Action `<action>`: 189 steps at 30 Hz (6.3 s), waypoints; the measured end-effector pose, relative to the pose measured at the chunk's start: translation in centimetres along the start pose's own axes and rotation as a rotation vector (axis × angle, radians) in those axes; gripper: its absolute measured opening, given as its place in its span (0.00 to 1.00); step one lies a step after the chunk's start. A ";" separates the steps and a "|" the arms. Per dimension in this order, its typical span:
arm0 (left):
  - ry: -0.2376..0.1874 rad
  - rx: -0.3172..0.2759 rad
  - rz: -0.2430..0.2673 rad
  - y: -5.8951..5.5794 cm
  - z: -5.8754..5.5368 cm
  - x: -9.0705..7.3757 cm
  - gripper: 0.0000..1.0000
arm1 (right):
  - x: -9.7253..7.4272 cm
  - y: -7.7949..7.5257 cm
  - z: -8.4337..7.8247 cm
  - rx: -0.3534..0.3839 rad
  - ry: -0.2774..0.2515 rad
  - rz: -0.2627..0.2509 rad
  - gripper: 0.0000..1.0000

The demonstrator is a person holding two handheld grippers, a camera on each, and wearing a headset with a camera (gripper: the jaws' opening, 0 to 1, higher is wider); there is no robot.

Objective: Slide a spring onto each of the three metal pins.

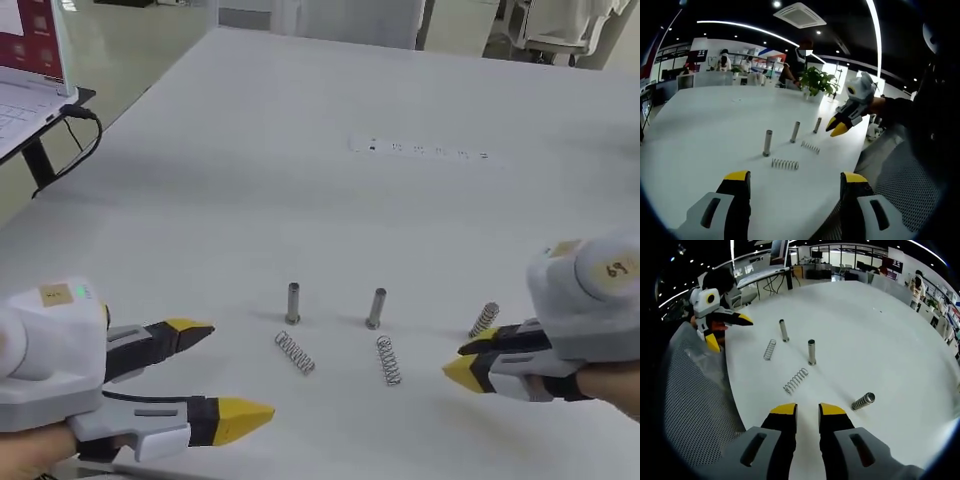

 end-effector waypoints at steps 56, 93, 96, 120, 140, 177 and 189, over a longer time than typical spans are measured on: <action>0.005 0.006 0.004 0.3 -0.2 0.0 0.67 | 7.5 1.1 3.3 0.070 0.124 0.037 0.19; 0.002 0.007 0.002 0.3 -0.1 0.0 0.66 | 8.0 2.0 4.0 -0.049 0.141 0.042 0.10; 0.000 0.006 0.001 0.3 -0.1 0.0 0.66 | 8.0 2.1 4.3 -0.064 0.141 0.041 0.12; -0.004 -0.001 -0.001 0.3 -0.1 0.0 0.66 | 7.6 2.0 4.9 -0.106 0.139 0.026 0.09; 0.010 0.010 0.001 0.1 -0.2 0.0 0.66 | 4.3 1.0 4.5 -0.084 0.055 -0.017 0.09; 0.008 0.008 -0.001 0.1 -0.1 0.0 0.66 | -1.0 -1.4 8.9 0.014 -0.184 -0.124 0.08; 0.000 0.006 0.001 0.2 0.0 0.0 0.66 | 0.2 -2.0 10.0 0.003 -0.193 -0.121 0.08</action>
Point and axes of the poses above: the centre of the closed fingertips' face, and the gripper's own axes: x roughly forward along the fingers, y roughly to its left, z roughly out of its top, the point moved 4 cm from there along -x, roughly backward along the fingers, and after that the axes turned 11 degrees about -x, right-handed, at the moved point
